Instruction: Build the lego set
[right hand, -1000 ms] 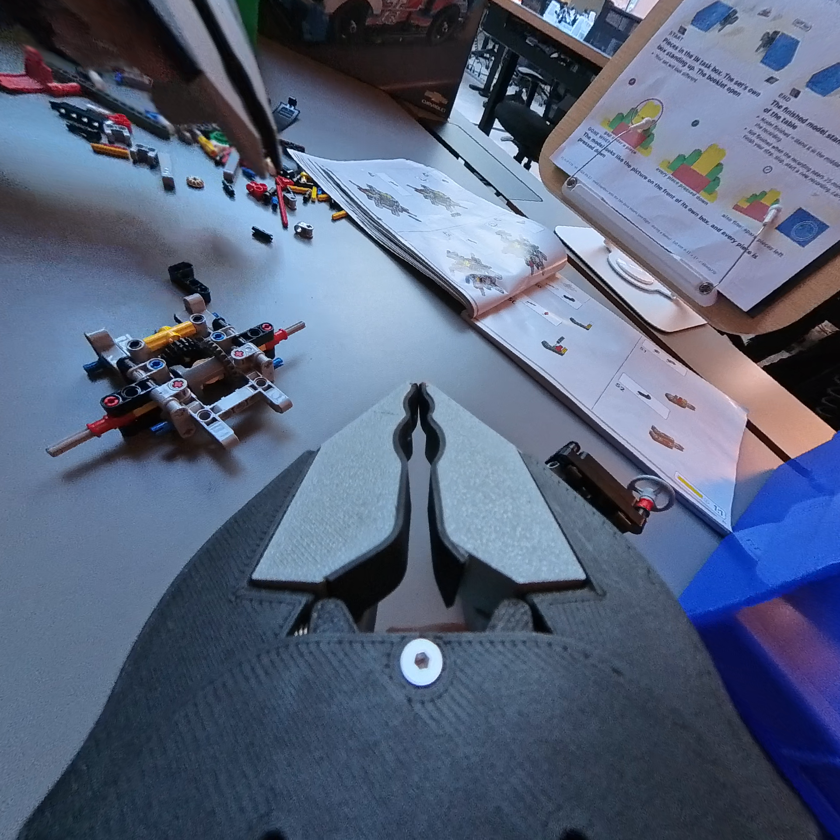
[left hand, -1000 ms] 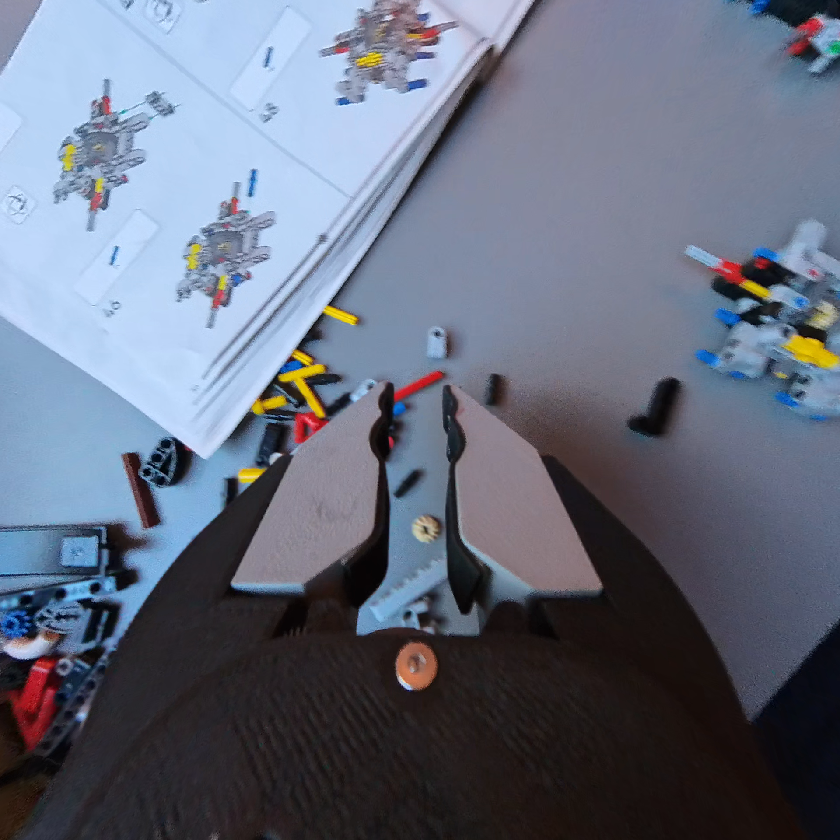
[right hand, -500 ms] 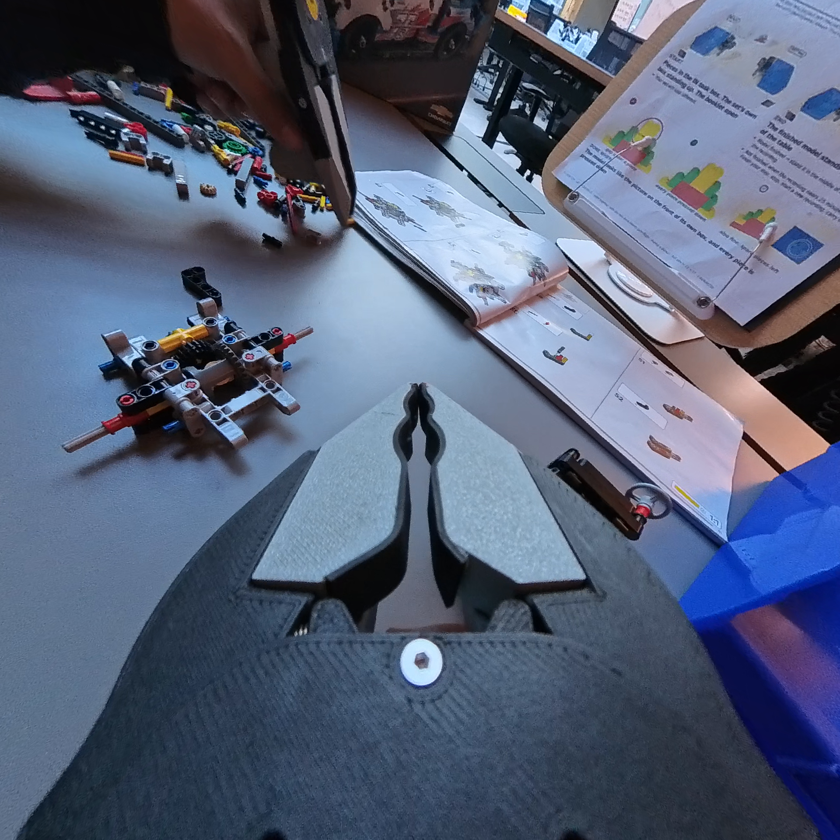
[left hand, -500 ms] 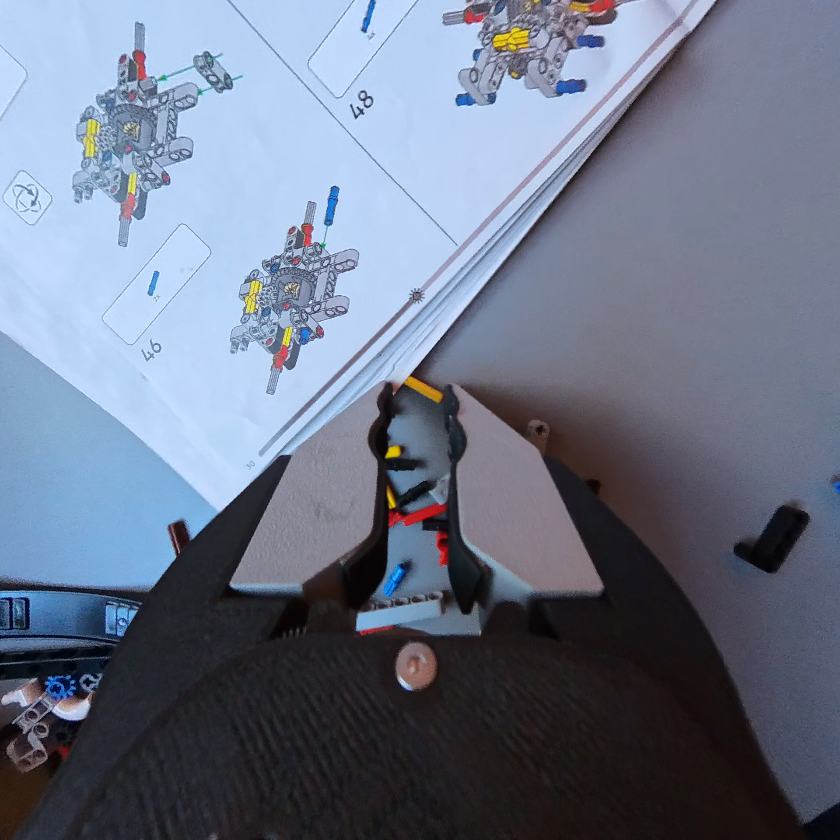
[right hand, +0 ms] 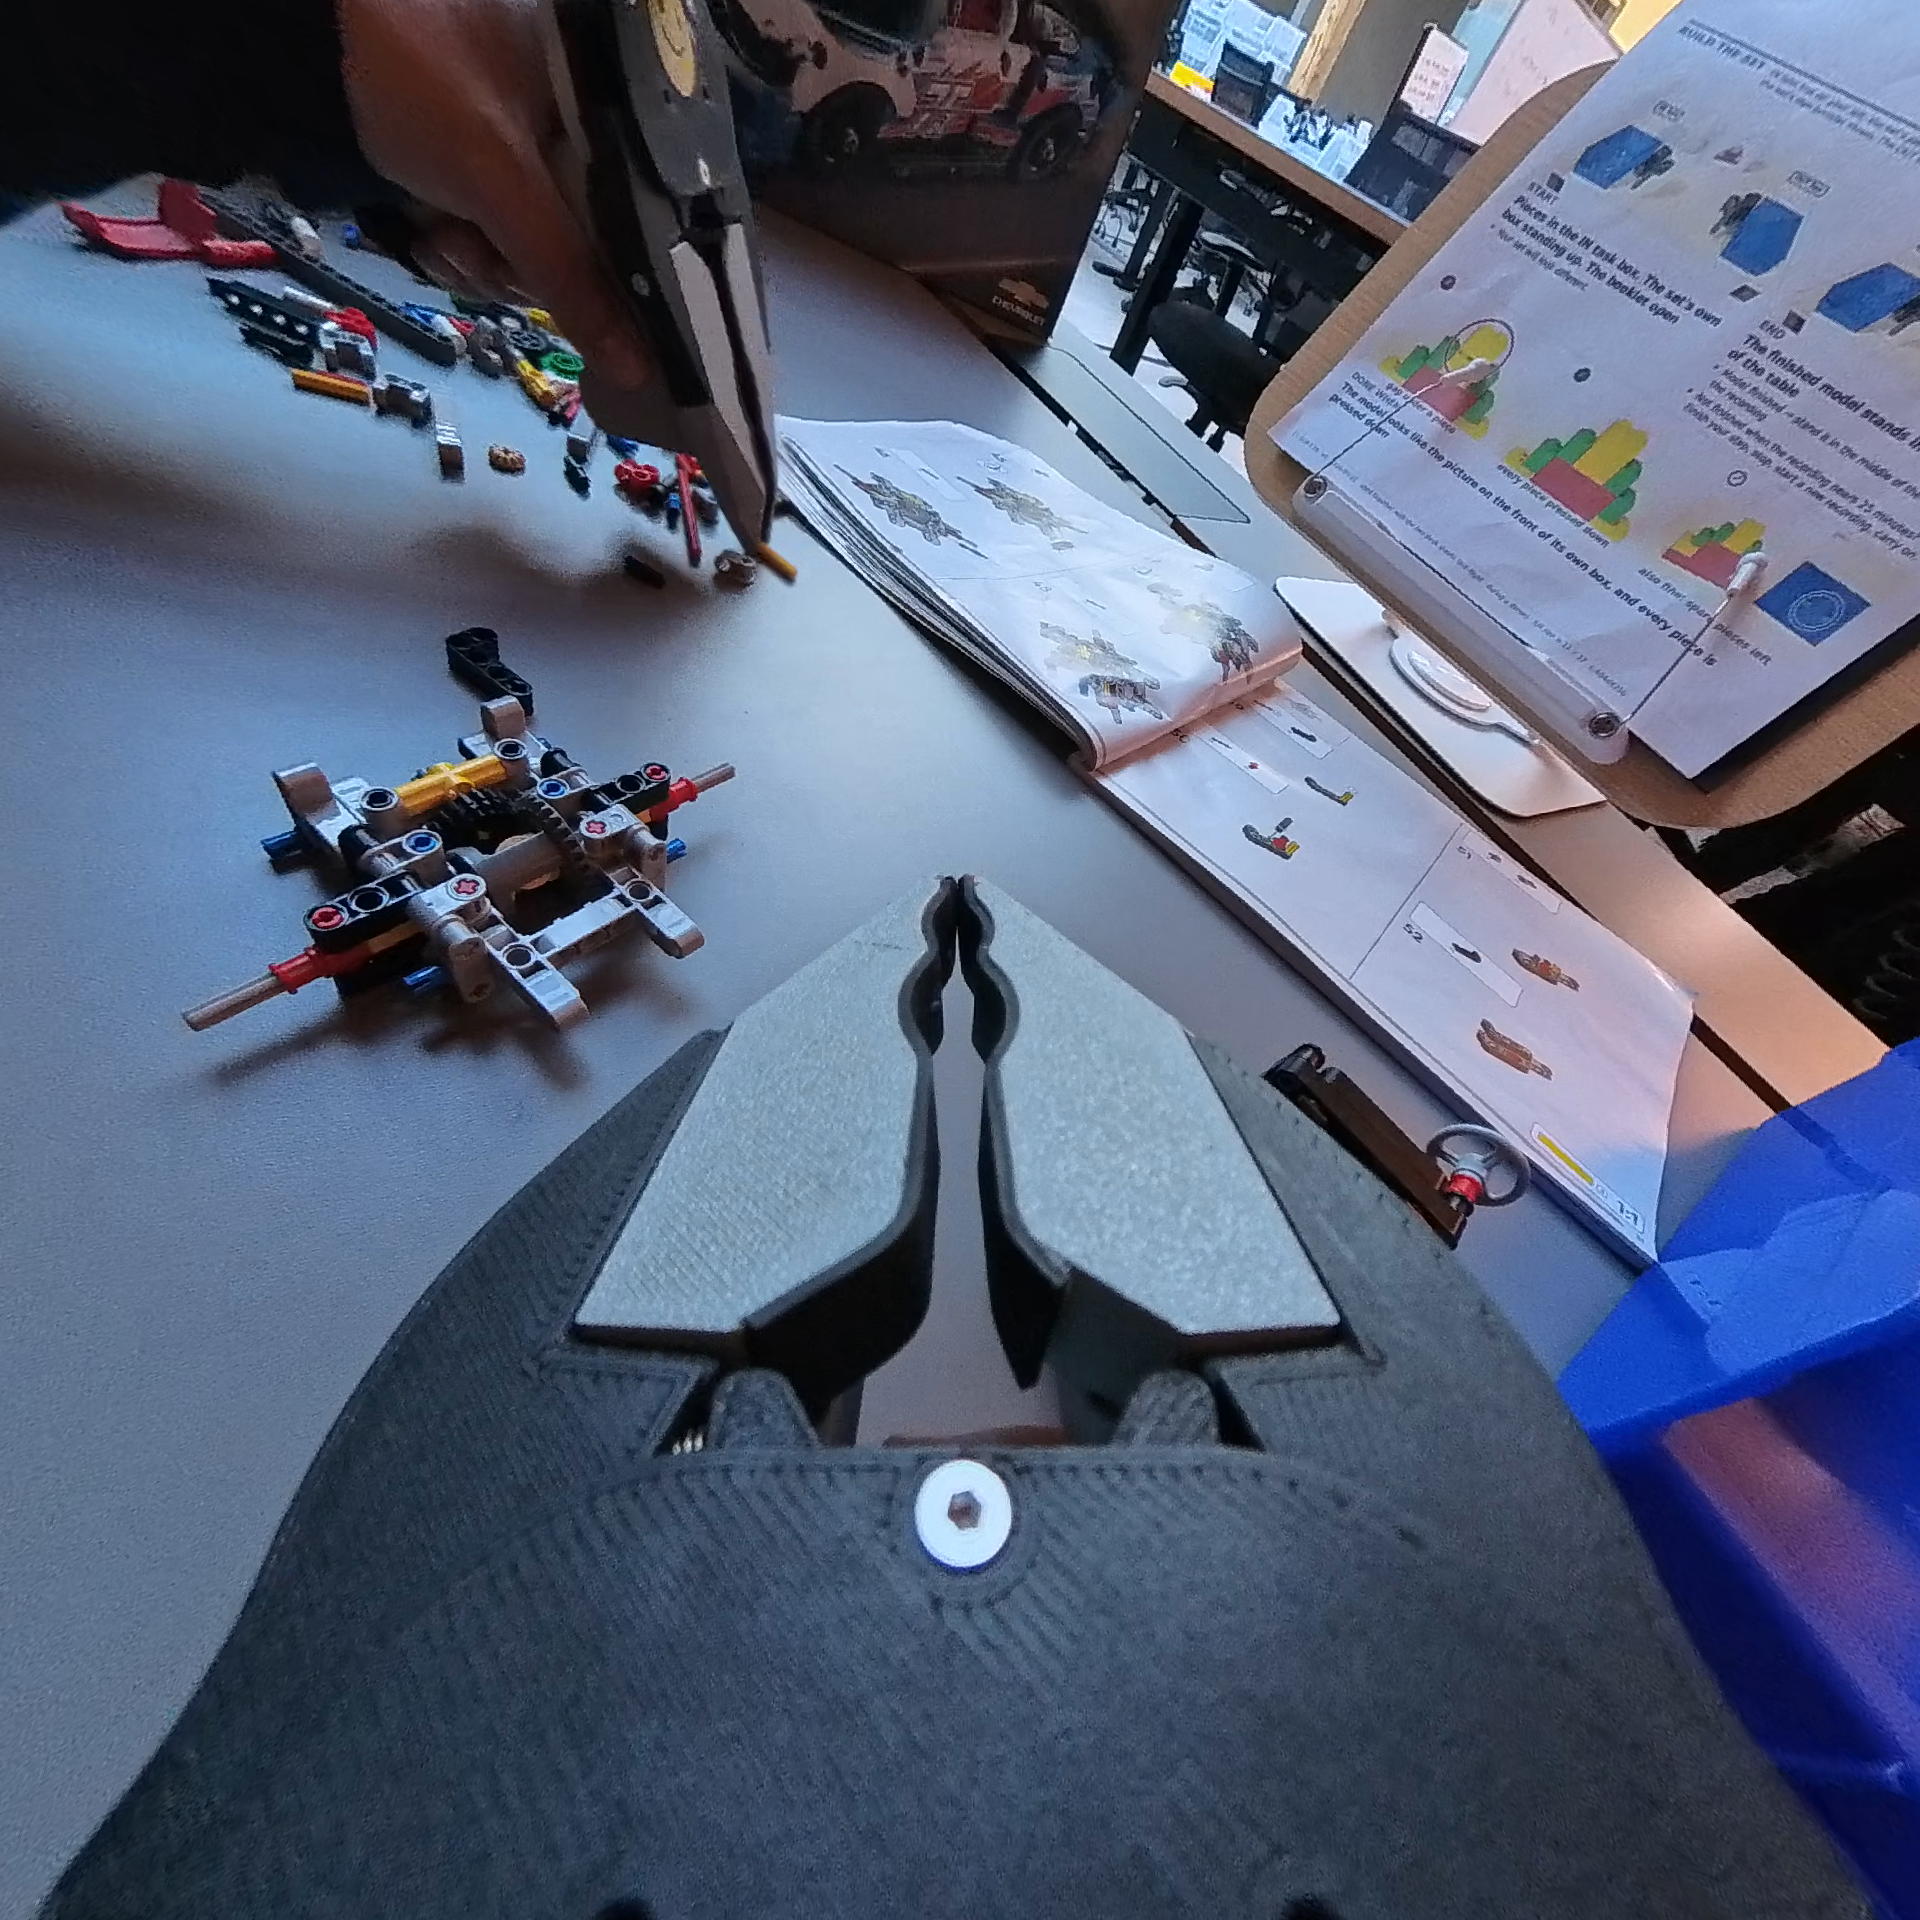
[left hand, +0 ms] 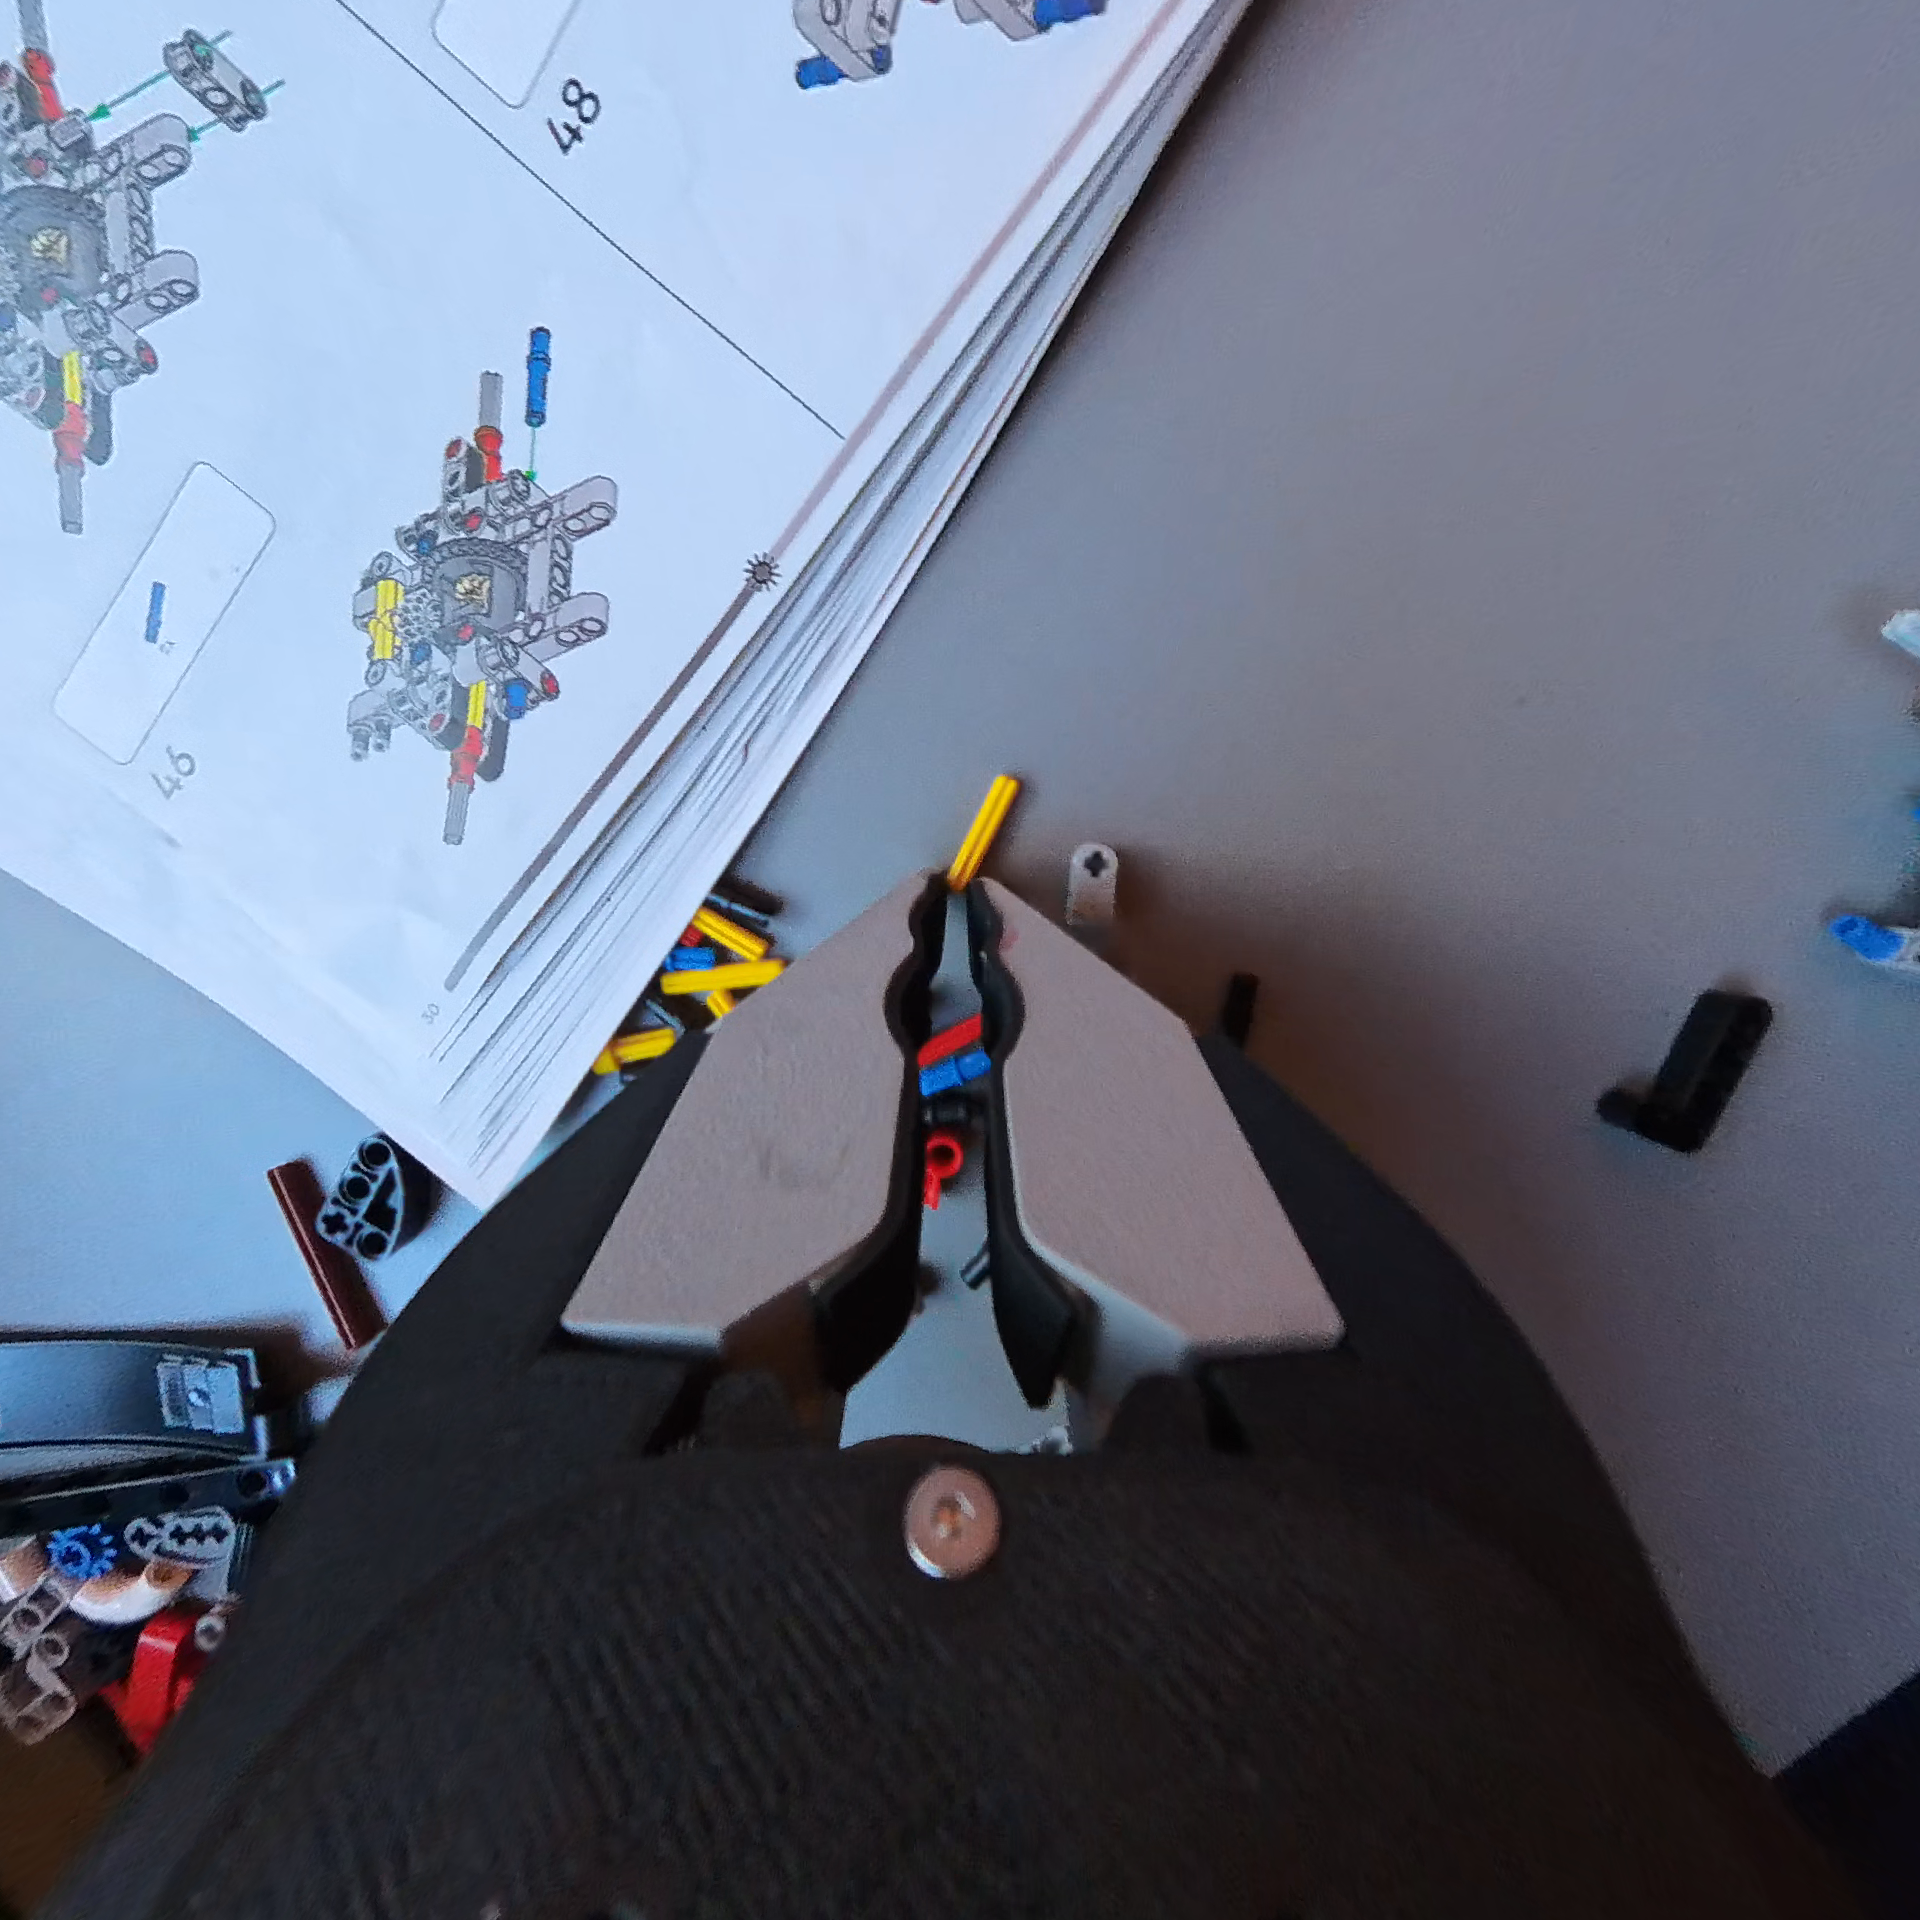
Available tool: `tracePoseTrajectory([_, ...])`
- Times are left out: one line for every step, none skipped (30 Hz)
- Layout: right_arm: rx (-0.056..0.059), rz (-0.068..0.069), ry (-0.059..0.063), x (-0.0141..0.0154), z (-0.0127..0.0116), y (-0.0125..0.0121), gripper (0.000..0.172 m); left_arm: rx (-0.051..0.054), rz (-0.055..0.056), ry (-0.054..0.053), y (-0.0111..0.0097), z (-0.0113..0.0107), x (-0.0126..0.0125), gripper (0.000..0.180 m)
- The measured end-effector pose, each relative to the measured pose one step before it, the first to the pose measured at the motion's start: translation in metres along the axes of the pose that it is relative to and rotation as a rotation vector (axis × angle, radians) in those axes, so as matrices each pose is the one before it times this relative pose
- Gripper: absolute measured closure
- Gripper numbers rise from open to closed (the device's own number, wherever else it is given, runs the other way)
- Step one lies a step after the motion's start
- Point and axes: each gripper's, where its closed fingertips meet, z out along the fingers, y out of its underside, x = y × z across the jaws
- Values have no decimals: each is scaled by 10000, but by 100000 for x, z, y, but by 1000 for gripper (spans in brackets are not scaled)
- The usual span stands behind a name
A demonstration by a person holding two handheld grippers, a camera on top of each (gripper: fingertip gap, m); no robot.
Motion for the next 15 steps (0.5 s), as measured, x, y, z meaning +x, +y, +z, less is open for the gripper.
tracePoseTrajectory([-14,-2,-3,-9,23,17,172,-73,40,14,133,-68,100,179])
tracePoseTrajectory([-16,-10,2,-11,16,28,172,-60,42,39,76,-40,85,179])
tracePoseTrajectory([-11,-13,3,-5,16,12,172,-25,55,20,10,-6,41,178])
tracePoseTrajectory([-10,-7,2,3,9,29,172,-26,55,13,-18,6,21,178])
tracePoseTrajectory([-10,1,6,6,5,20,172,-45,73,25,1,-5,74,177])
tracePoseTrajectory([-7,8,4,17,5,25,172,-74,48,45,4,-8,121,175])
tracePoseTrajectory([-8,14,0,19,13,27,172,-78,31,57,5,-21,149,172])
tracePoseTrajectory([-10,12,-1,17,2,33,172,-40,68,40,-34,-12,138,170])
tracePoseTrajectory([-11,5,-1,6,13,23,172,-5,86,-17,-74,-13,36,169])
tracePoseTrajectory([-4,-3,-2,-11,11,8,172,-17,76,-63,-65,37,-112,169])
tracePoseTrajectory([0,-9,-1,-6,14,3,172,-59,73,-87,4,101,-213,169])
tracePoseTrajectory([-6,-7,-4,-19,20,4,172,67,15,-7,-176,54,-143,169])
tracePoseTrajectory([-16,-2,-8,-20,24,29,172,-25,-29,76,-43,44,-55,169])
tracePoseTrajectory([-19,-1,-6,-8,21,36,172,-1,-9,61,-64,20,-40,171])
tracePoseTrajectory([-8,-2,-1,-2,7,18,172,14,102,-5,-13,28,-68,175])
